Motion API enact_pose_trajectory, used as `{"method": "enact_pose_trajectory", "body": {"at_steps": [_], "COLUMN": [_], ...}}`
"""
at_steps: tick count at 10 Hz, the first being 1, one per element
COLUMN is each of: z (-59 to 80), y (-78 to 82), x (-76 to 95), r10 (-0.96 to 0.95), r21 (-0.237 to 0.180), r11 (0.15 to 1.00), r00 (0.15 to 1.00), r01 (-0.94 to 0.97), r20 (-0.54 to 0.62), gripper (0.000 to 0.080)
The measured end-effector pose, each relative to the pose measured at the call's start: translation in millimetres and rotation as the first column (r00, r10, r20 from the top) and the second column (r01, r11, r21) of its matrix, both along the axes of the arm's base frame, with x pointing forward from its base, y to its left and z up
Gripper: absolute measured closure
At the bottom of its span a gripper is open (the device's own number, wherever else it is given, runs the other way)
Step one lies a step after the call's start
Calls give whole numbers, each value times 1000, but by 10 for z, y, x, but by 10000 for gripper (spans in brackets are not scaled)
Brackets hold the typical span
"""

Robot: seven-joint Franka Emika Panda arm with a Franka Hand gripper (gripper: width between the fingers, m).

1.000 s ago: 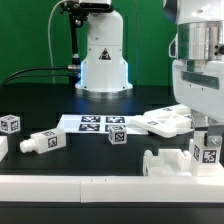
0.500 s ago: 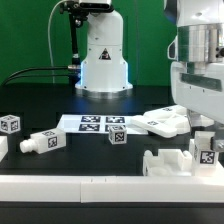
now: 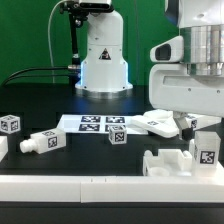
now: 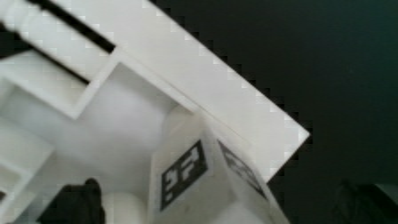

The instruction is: Assemble chair

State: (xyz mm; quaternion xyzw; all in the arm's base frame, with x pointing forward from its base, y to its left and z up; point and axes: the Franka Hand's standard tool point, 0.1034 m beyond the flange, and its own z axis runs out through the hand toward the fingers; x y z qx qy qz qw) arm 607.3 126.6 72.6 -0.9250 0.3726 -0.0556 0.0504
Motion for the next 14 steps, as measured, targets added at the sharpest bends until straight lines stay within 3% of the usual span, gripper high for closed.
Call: {"method": "enact_pose_trajectory", "body": {"at_steps": [1,2,3,4,5,6,7,8,10,12,14], "z": [15,-4,-28,-25,-25,-26,-26,-26,-27,-24,-1], "y": [-38,-91,-86,-82,-88,-86,-100,-107,-118,-108,-130], "x": [69,110,96,96,97,96,96,95,65,34,22], "r10": [349,480,475,445,429,381,307,258,-92,-409,-644], "r21": [-96,-141,-145,-137,-134,-122,-106,-95,-32,25,88], "r11": [934,872,874,890,898,920,948,963,995,912,759], "r00": [936,876,878,894,901,922,949,963,994,912,764], "r01": [-345,-469,-463,-434,-418,-372,-299,-251,94,409,645], "r20": [36,54,59,61,62,67,71,73,56,22,-49], "gripper": [151,151,151,246,428,428,516,515,515,515,512]}}
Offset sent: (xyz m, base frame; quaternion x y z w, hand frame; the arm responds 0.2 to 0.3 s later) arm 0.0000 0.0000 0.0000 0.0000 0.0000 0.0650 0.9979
